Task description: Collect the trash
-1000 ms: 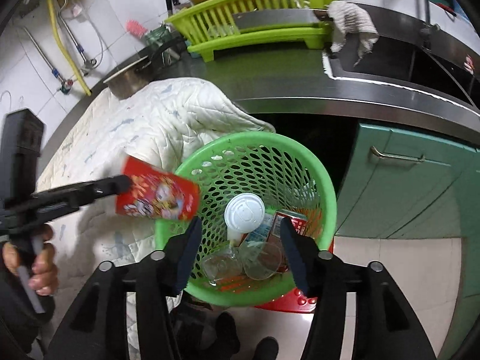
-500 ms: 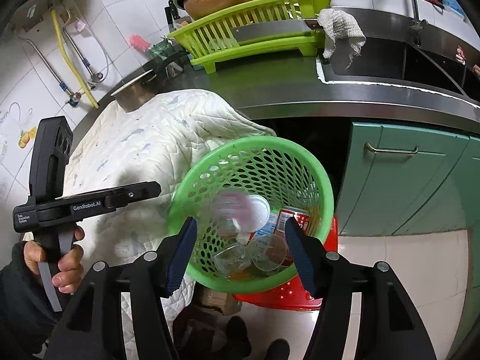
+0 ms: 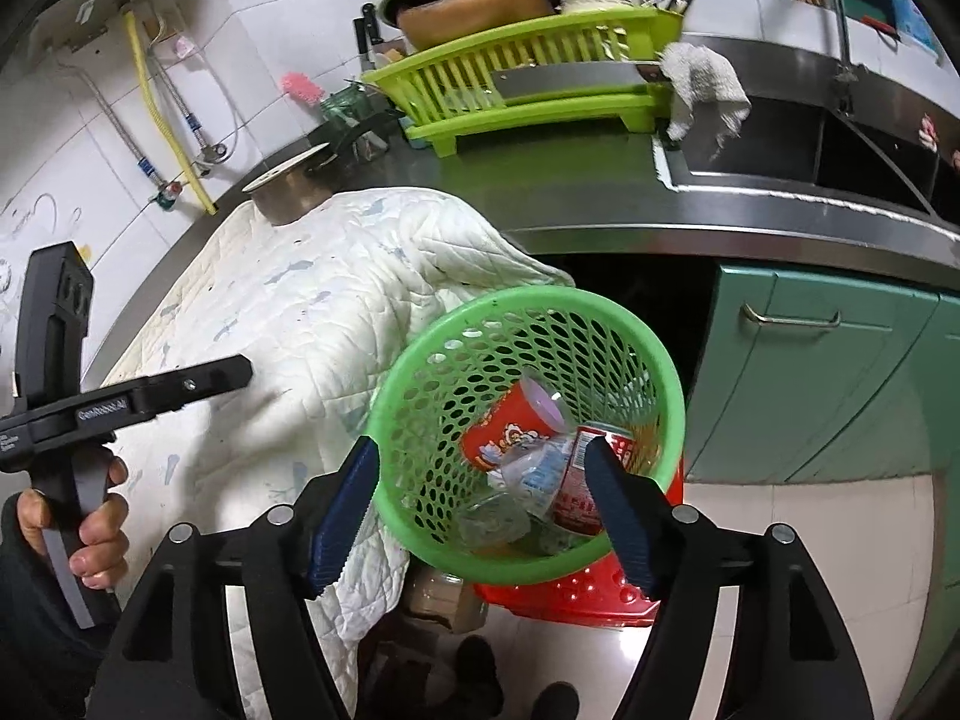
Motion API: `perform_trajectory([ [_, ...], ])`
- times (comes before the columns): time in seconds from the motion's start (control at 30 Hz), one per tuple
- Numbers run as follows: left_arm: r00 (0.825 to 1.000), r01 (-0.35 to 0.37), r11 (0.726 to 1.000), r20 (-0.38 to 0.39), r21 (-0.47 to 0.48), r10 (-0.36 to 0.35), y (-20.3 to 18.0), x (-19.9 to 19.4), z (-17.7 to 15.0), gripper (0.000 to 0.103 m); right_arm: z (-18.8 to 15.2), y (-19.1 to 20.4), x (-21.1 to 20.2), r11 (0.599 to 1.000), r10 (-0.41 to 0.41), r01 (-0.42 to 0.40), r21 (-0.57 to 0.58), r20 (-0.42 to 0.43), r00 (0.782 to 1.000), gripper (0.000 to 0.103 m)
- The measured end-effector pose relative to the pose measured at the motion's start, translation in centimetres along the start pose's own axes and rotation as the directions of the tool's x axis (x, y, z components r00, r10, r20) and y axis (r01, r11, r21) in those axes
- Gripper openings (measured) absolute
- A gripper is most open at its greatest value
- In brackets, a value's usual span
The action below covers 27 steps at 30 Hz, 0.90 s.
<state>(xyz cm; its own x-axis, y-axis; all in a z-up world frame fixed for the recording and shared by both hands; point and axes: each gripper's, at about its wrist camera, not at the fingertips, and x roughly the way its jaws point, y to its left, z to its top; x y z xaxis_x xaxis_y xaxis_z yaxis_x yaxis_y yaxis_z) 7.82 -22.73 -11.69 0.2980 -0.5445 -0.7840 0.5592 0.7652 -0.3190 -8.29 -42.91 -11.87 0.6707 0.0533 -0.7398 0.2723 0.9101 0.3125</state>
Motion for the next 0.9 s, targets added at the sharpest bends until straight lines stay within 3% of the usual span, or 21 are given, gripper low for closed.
perform_trajectory([
  [0.17,0.995,-0.067,0.998,0.071,-0.019,0.068,1.0,-3.3,0.0,0.079,0.2,1.9,-0.2,0.999,0.018,-0.018,-0.033,0.001,1.000,0.075],
  [0.4,0.968,-0.181,0.982,0.167,-0.058,0.188,2.7,-8.4,-0.3,0.096,0.8,6.1,-0.1,0.991,0.055,-0.055,-0.119,-0.003,0.998,0.082],
  [0.57,0.934,-0.259,0.959,0.225,-0.110,0.278,4.6,-11.8,-1.1,0.097,1.7,9.7,0.0,0.978,0.093,-0.093,-0.186,-0.008,0.996,0.086],
  [0.83,0.867,-0.389,0.903,0.257,-0.184,0.426,7.4,-16.1,-2.7,0.097,3.4,14.3,0.2,0.962,0.118,-0.113,-0.249,0.007,0.993,0.088],
  [0.9,0.858,-0.398,0.894,0.260,-0.207,0.443,8.0,-17.0,-2.9,0.098,3.7,15.1,0.3,0.963,0.122,-0.117,-0.244,0.009,0.992,0.088],
])
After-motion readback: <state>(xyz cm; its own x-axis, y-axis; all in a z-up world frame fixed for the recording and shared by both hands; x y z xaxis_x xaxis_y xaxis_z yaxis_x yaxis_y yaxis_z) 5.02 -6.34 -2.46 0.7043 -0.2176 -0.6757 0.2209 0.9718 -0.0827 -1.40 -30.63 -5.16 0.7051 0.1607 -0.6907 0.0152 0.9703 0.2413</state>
